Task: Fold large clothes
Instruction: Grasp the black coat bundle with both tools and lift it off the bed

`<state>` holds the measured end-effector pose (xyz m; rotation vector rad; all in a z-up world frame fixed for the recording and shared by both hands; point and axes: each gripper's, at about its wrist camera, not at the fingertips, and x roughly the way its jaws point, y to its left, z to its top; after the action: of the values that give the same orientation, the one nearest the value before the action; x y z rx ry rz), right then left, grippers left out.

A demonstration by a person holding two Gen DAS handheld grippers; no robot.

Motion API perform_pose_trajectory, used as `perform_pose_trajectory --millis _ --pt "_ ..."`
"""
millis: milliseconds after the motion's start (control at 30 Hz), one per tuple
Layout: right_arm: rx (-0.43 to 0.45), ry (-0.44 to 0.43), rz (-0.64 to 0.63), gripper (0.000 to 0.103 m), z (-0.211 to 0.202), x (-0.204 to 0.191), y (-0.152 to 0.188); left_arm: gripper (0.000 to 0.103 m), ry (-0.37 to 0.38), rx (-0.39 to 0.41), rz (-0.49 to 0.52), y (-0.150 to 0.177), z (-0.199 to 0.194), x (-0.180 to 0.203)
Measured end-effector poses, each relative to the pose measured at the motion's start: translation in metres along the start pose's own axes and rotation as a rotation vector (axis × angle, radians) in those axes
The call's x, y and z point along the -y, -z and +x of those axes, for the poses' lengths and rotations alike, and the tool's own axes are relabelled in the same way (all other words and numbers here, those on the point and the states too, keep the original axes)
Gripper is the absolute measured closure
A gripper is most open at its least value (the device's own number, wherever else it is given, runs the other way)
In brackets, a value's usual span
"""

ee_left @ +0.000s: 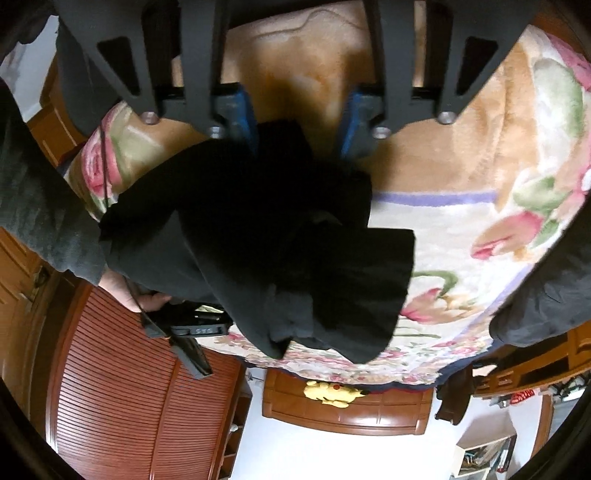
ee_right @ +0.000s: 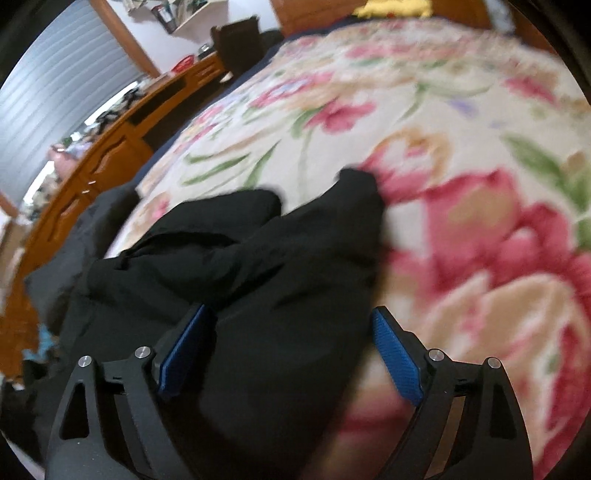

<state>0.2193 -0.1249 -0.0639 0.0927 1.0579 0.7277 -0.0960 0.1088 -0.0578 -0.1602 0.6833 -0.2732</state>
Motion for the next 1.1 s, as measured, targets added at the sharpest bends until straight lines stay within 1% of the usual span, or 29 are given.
perform_pose_trajectory --millis 33,67,100,133,200,233,300,400,500,600,700,800,833,933,1100 --pt "-0.005 0.016 -0.019 0.013 0.002 -0.005 0.0 0.081 0.014 0.003 -0.002 0.0 -0.002 0.001" --pt "-0.011 0.007 -0.019 0.015 0.002 -0.007 0.001 0.09 0.018 0.008 0.002 0.0 -0.004 0.002" --pt "-0.016 -0.007 -0.019 0.022 0.001 -0.009 0.002 0.097 0.029 0.013 0.007 -0.001 -0.005 0.004" --pt "-0.012 -0.01 -0.025 0.027 0.0 -0.01 0.002 0.098 0.026 0.02 0.01 -0.001 -0.008 0.005" --pt "0.0 -0.022 -0.042 0.052 -0.007 -0.014 0.004 0.099 0.014 0.046 0.016 -0.004 -0.014 0.007" --pt "0.009 -0.016 -0.066 0.057 -0.012 -0.02 0.004 0.1 0.003 0.067 0.014 -0.006 -0.019 0.006" --pt "0.011 0.003 -0.107 0.07 -0.018 -0.029 0.006 0.101 -0.024 0.112 0.012 -0.011 -0.028 0.002" --pt "0.042 0.027 -0.158 0.079 -0.031 -0.05 0.008 0.102 -0.05 0.172 0.004 -0.017 -0.046 -0.01" --pt "0.087 0.059 -0.239 0.083 -0.042 -0.083 0.01 0.102 -0.077 0.206 -0.007 -0.02 -0.057 -0.03" --pt "0.127 0.097 -0.279 0.085 -0.045 -0.109 0.006 0.102 -0.092 0.245 -0.011 -0.022 -0.07 -0.048" --pt "0.166 0.127 -0.324 0.085 -0.046 -0.143 -0.002 0.102 -0.117 0.285 0.012 -0.03 -0.086 -0.064" --pt "0.185 0.143 -0.354 0.085 -0.043 -0.172 -0.015 0.102 -0.151 0.32 0.025 -0.042 -0.104 -0.085" --pt "0.187 0.148 -0.366 0.085 -0.04 -0.183 -0.021 0.102 -0.163 0.336 0.021 -0.049 -0.112 -0.098" --pt "0.19 0.167 -0.416 0.086 -0.029 -0.218 -0.036 0.102 -0.191 0.339 -0.002 -0.064 -0.128 -0.129" --pt "0.218 0.178 -0.504 0.086 -0.008 -0.292 -0.068 0.102 -0.311 0.371 0.005 -0.084 -0.157 -0.177"
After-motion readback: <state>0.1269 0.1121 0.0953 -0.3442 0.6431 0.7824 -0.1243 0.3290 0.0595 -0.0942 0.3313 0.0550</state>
